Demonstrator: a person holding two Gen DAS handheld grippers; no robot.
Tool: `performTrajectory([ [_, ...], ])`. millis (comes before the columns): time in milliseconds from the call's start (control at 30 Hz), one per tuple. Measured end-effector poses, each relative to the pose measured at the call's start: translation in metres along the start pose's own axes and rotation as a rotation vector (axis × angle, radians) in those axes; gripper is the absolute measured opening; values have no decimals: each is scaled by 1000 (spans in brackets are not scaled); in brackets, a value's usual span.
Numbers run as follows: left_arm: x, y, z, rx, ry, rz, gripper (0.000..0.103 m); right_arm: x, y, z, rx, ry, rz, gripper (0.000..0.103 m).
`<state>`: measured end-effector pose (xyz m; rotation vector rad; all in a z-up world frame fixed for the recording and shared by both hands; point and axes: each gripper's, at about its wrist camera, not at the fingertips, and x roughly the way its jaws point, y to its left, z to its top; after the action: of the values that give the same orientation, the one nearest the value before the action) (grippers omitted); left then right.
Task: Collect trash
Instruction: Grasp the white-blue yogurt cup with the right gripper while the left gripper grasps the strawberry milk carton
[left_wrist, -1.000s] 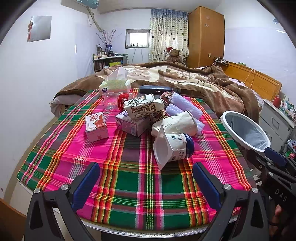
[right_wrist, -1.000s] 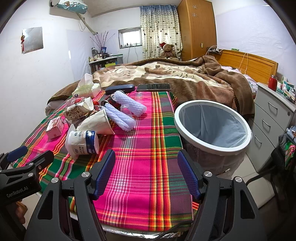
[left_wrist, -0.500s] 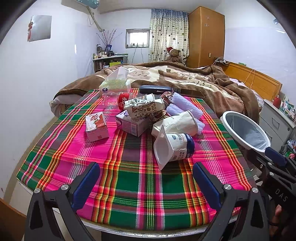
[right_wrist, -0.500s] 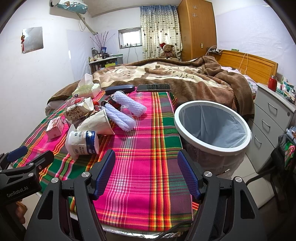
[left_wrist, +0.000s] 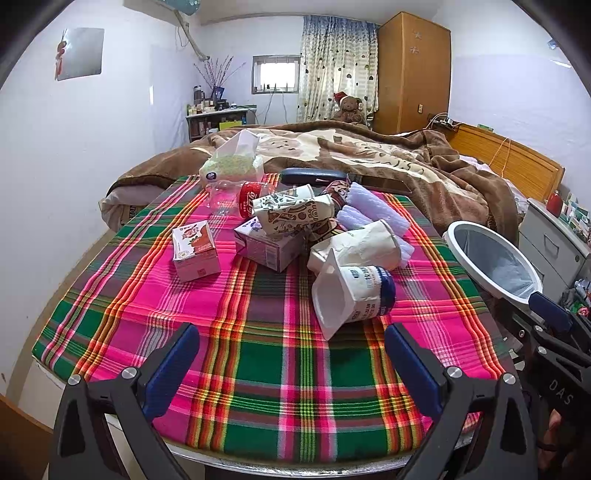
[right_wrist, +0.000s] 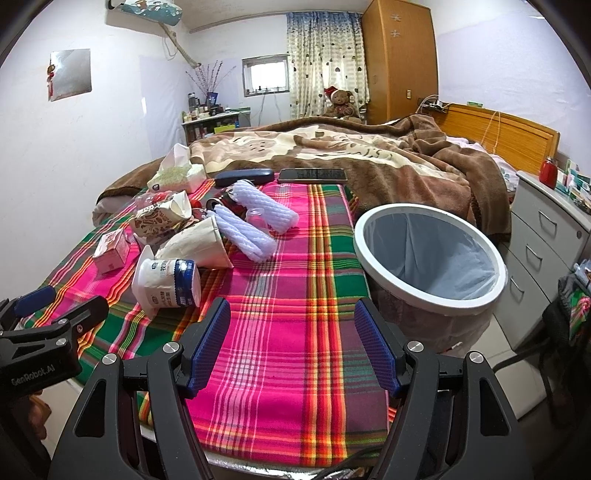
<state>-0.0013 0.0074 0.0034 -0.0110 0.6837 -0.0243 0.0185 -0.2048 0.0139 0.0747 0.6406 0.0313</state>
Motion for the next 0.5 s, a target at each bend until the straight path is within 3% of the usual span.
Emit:
performTrajectory([
  [500,46,79,24,-64,41,36,102,38,43,14,-134,35,231,71],
])
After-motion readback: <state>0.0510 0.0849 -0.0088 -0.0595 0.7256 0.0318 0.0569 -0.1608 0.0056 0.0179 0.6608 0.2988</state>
